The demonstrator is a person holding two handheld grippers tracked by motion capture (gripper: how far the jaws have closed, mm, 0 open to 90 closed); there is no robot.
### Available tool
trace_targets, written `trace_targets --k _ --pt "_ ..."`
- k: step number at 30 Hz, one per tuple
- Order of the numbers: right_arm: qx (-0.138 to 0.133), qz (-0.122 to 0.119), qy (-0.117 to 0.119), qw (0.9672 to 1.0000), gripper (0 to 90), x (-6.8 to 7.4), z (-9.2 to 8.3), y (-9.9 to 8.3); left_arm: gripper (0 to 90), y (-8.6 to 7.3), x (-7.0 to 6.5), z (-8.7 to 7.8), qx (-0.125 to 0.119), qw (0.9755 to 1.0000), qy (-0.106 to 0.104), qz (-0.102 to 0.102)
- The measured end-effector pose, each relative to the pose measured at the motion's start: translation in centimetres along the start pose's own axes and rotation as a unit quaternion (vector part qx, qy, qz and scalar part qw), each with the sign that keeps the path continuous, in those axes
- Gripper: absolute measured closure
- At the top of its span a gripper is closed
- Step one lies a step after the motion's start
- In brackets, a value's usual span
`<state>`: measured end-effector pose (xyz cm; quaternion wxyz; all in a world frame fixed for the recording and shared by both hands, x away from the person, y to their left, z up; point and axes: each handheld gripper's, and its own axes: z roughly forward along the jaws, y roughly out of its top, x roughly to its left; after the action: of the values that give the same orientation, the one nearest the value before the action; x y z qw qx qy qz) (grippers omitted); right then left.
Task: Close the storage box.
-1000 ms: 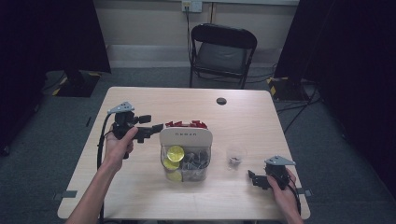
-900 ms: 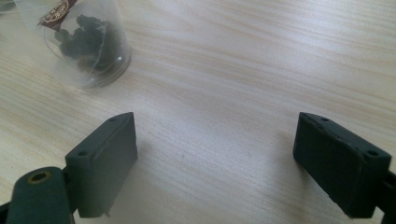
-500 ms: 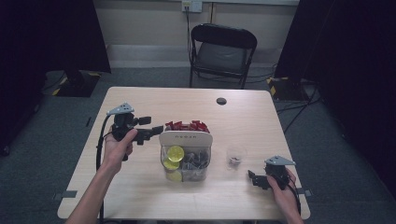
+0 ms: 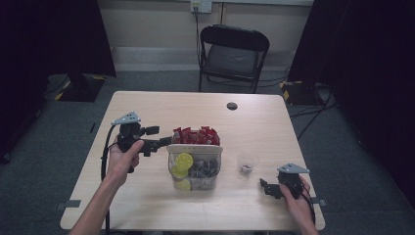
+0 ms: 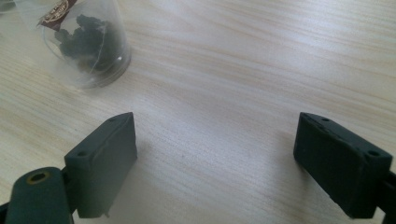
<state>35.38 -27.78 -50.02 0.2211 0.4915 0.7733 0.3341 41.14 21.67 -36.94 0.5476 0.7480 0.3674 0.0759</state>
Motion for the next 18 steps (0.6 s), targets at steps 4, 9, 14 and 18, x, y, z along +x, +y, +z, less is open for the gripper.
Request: trace_targets --k 4,9,14,18 --pt "0.000 0.000 0.000 1.0000 12.7 0.0 0.0 0.0 19.2 -0.1 -0.1 -0.1 0.000 0.9999 -0.008 -0.006" --pt "0.000 0.000 0.000 1.0000 12.7 0.0 0.0 0.0 17.9 -0.5 -0.5 0.1 0.010 0.9998 -0.019 -0.004" --pt "0.000 0.000 0.000 1.0000 12.7 0.0 0.0 0.0 17.6 -1.2 -0.6 0.3 0.034 0.9993 -0.010 0.006" --pt "0.000 0.000 0.000 1.0000 12.7 0.0 0.0 0.0 17.5 -1.4 -0.8 0.4 0.040 0.9992 -0.004 0.008"
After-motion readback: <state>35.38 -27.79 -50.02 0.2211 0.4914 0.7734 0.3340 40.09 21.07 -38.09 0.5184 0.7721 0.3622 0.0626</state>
